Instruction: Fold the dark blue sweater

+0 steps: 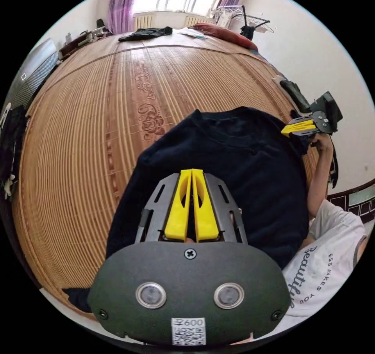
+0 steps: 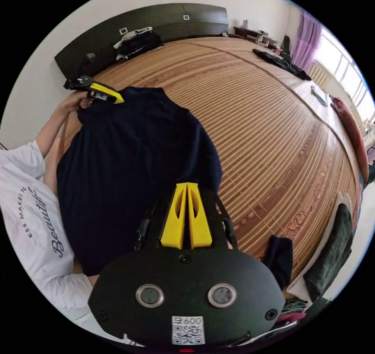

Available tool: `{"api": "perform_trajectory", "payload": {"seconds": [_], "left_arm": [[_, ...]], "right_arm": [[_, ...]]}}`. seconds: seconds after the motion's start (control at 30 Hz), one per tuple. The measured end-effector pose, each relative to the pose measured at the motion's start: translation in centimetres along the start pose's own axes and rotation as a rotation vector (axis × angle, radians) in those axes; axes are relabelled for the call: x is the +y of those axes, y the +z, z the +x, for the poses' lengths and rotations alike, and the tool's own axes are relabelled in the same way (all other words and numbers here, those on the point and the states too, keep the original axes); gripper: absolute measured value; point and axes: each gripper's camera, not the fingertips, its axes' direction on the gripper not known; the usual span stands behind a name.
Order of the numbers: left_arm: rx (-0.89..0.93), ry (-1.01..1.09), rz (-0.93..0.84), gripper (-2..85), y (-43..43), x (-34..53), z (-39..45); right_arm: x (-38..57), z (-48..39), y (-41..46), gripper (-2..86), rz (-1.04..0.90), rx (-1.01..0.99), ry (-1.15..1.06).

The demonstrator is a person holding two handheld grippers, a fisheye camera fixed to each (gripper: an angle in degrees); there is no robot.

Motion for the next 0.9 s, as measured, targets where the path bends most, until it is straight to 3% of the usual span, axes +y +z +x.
{"api": "perform_trajectory", "payload": {"seconds": [0.03, 0.17, 0.33, 0.43, 0.53, 0.7, 0.9], "left_arm": [[-0.022, -0.01, 0.061, 0.9, -0.2, 0.5, -0.8], [-0.15, -0.027, 0.089, 0.9, -0.6, 1.5, -4.1], [0.033, -0.091, 0.096, 1.0, -1.5, 3.6, -8.3], [0.03, 0.0, 0.312, 2.0, -4.8, 7.2, -7.7], [0.029, 0.078, 0.244, 3.8, -4.8, 7.6, -6.4], [-0.343, 0.164, 0.123, 3.2, -1.7, 8.5, -5.1], [-0.372, 0.172, 0.161, 0.7, -1.0, 11.3, -6.3]], "right_arm": [[0.4, 1.7, -0.3, -0.8, 0.096, -0.047, 0.054], [2.4, 6.9, 0.0, -0.8, 0.164, -0.056, 0.24], [3.9, 9.1, 0.5, -0.8, 0.191, -0.081, 0.258], [4.6, 10.1, 0.8, -0.8, 0.193, -0.109, 0.256], [5.1, 11.1, 1.1, -0.9, 0.194, -0.125, 0.268], [5.4, 11.7, 1.6, -0.9, 0.188, -0.102, 0.246], [5.4, 11.6, 2.0, -0.9, 0.162, -0.045, 0.202]]}}
